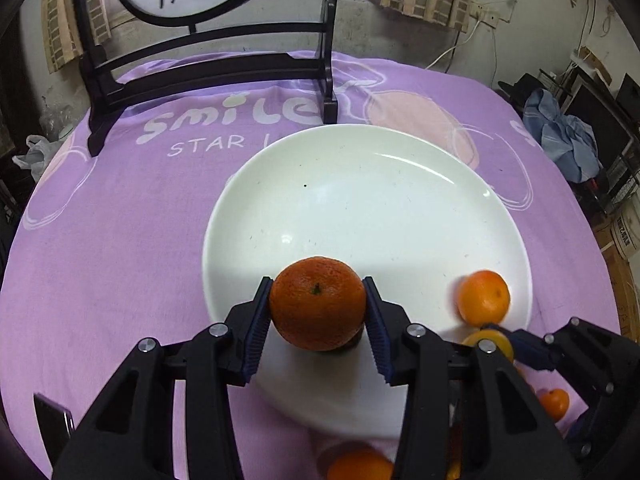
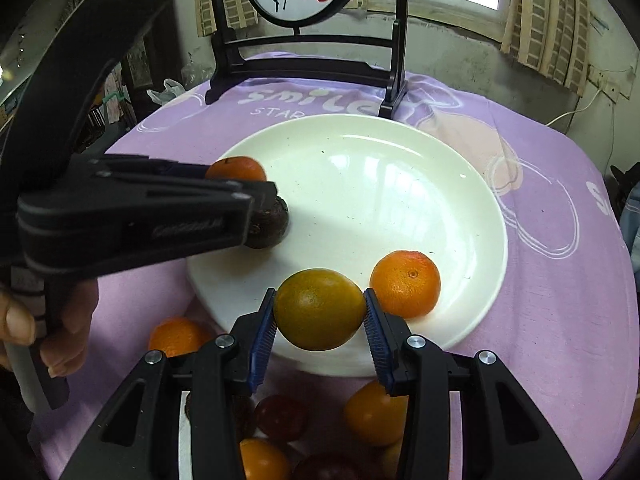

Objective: Organize fruits
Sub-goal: 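Grasp mandarin with left tool while right tool grasps yellow-green fruit, place both on plate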

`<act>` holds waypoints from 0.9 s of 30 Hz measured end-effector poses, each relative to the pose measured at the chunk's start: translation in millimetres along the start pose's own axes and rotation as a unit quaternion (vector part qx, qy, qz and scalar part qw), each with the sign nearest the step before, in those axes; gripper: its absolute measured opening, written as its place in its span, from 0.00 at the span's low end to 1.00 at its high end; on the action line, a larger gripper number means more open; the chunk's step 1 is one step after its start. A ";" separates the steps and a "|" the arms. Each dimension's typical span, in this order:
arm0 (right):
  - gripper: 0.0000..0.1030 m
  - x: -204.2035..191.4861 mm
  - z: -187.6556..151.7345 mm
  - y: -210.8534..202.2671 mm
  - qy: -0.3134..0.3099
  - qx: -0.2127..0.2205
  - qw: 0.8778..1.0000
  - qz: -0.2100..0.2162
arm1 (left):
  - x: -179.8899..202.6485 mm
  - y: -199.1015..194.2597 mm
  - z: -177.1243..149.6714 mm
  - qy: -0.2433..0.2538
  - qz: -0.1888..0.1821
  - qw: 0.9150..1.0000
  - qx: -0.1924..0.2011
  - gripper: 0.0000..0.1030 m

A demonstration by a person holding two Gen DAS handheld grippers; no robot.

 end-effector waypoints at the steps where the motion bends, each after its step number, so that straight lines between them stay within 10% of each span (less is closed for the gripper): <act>1: 0.42 0.9 -0.8 2.1 0.001 -0.002 1.000 -0.002 | 0.6 4.3 2.0 0.001 0.003 1.000 0.000 0.42; 4: 0.46 2.4 0.8 4.8 0.011 0.001 1.000 0.004 | 3.9 12.6 9.3 0.006 0.008 1.000 0.005 0.44; 7: 0.58 5.2 4.3 -3.1 0.021 0.014 1.000 0.000 | 5.5 5.7 13.4 -0.002 0.008 1.000 0.018 0.73; 27: 0.70 43.7 -88.4 -141.8 0.074 0.038 0.996 -0.040 | 0.0 -141.4 -93.0 -0.026 0.003 0.998 0.057 0.92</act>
Point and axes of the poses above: each gripper's, at about its wrist camera, not at the fingertips, and y roughly the way its jaws point, x to its right, z to its top, the point moved 7 cm from there along y, roughly the way its jaws point, and after that the axes turned 14 degrees about x, right-handed, at the moved point
